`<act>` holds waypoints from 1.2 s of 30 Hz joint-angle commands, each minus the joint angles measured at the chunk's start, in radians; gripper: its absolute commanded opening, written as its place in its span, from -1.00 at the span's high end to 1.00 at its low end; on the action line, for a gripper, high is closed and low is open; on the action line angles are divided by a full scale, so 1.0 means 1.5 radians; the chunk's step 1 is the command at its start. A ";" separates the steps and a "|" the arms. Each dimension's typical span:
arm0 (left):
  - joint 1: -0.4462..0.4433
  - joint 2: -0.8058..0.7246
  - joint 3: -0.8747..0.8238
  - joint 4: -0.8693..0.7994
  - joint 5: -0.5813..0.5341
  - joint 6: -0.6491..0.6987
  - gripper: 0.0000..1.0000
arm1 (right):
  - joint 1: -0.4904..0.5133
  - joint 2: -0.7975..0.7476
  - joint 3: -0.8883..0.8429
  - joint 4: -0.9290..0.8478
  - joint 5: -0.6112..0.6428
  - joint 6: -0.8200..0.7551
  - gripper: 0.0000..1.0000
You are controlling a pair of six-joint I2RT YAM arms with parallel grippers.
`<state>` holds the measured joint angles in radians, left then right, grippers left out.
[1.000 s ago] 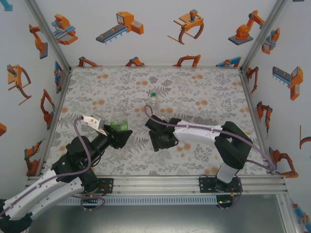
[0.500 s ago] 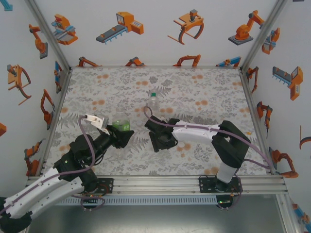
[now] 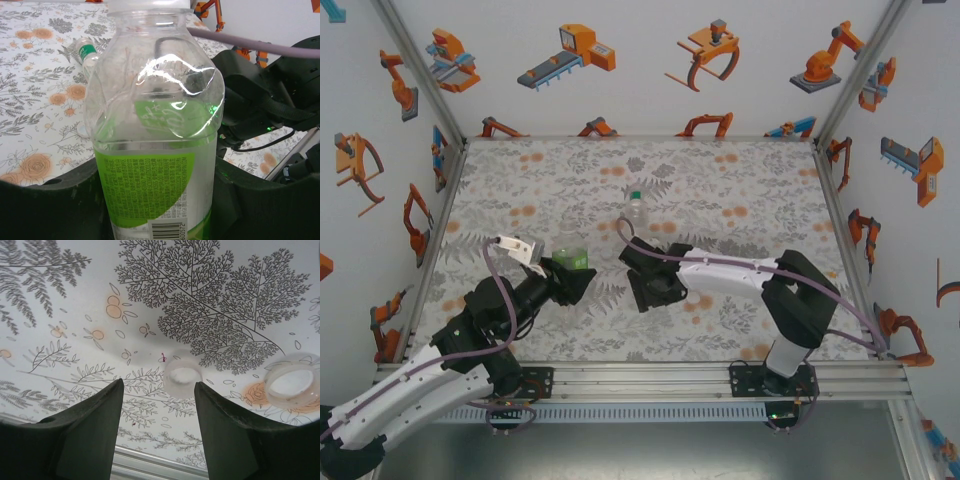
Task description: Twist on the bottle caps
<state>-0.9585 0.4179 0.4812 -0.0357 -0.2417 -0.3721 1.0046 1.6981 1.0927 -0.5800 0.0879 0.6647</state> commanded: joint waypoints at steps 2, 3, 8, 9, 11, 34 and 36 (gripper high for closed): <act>0.003 0.005 0.012 0.030 0.013 -0.006 1.00 | -0.001 -0.038 0.002 -0.009 0.006 -0.005 -0.12; 0.002 0.007 0.014 0.030 0.014 -0.005 1.00 | -0.002 -0.038 -0.002 -0.008 0.007 -0.005 -0.12; 0.003 0.019 0.018 0.033 0.030 -0.001 1.00 | -0.008 -0.039 -0.025 0.006 0.000 0.002 -0.12; 0.003 0.022 0.020 0.033 0.035 0.001 1.00 | -0.009 -0.039 -0.029 0.009 -0.002 0.004 -0.12; 0.003 0.027 0.023 0.033 0.043 0.004 1.00 | -0.013 -0.043 -0.038 0.017 -0.005 0.007 -0.12; 0.003 0.030 0.038 0.026 0.048 0.008 1.00 | -0.023 -0.062 -0.046 0.037 -0.026 0.009 -0.07; 0.003 0.030 0.039 0.023 0.051 0.007 1.00 | -0.023 -0.056 -0.047 0.038 -0.025 0.009 -0.06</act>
<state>-0.9585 0.4721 0.5053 -0.0296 -0.1783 -0.3691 0.9726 1.6154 1.0115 -0.5224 0.0532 0.6731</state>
